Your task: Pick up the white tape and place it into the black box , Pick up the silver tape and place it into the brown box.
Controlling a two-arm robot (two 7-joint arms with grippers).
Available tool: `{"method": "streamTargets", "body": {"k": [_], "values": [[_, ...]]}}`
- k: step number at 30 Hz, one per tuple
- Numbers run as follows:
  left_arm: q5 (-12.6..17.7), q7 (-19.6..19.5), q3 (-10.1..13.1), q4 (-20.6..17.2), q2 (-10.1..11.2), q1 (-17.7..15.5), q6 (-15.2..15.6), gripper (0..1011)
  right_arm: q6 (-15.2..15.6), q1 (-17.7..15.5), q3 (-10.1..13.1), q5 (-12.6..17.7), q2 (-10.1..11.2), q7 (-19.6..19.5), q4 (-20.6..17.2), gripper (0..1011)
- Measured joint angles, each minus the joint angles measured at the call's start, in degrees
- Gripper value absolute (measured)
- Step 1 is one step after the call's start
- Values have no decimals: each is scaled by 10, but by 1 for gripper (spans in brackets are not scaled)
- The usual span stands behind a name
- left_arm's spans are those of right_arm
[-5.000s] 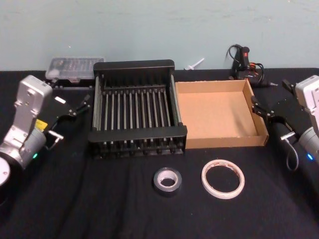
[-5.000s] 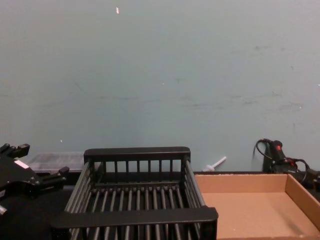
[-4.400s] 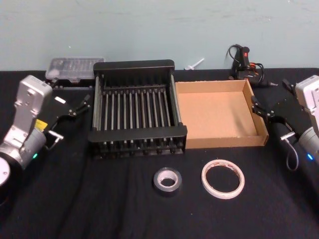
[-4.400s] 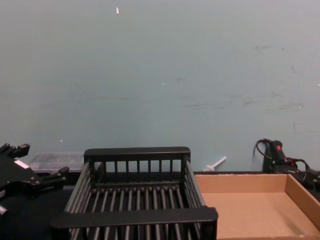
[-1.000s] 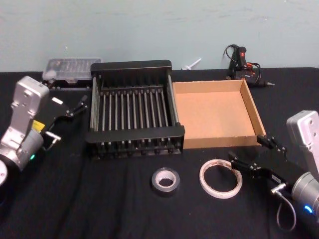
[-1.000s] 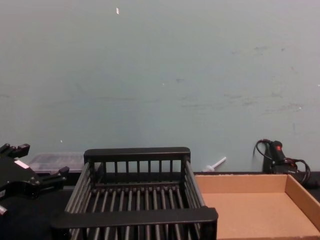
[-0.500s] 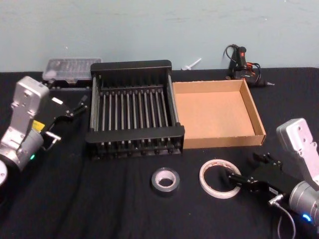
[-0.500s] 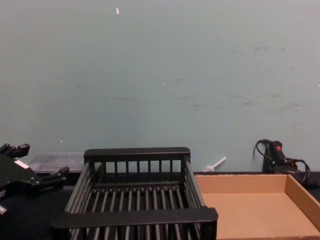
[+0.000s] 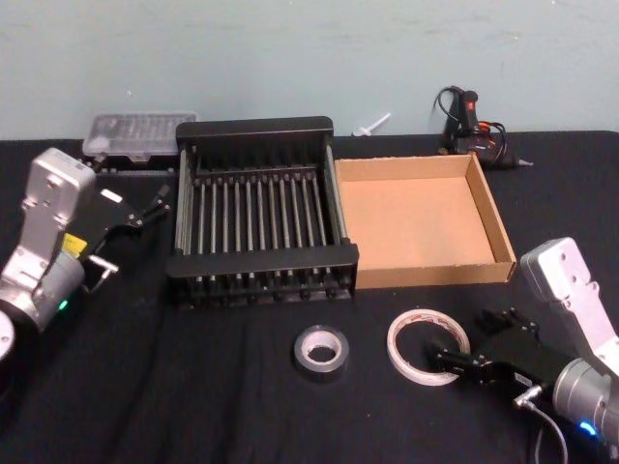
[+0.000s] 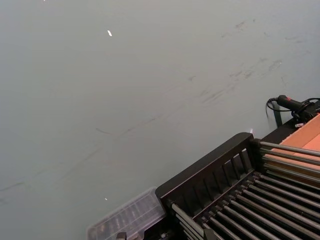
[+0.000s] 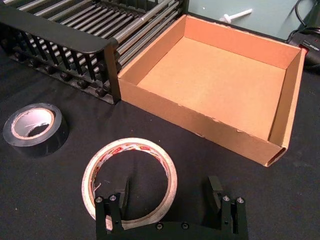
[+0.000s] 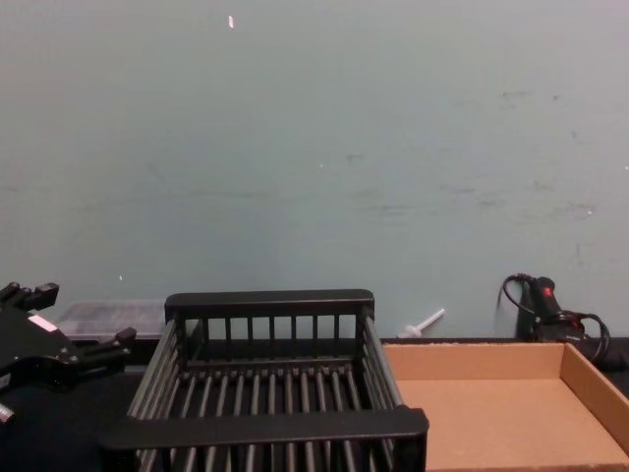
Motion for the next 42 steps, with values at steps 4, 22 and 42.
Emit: {"method": "streamTargets", "body": {"k": [4, 22, 42], "values": [[0, 0, 0, 0, 0, 0, 0, 1001, 3, 0, 0, -5, -4, 4, 3, 1000], [0, 0, 0, 0, 0, 0, 0, 1001, 12, -4, 9, -26, -23, 21, 10, 1000], [0, 0, 0, 0, 0, 0, 0, 1001, 13, -7, 12, -32, -28, 24, 11, 1000]]}}
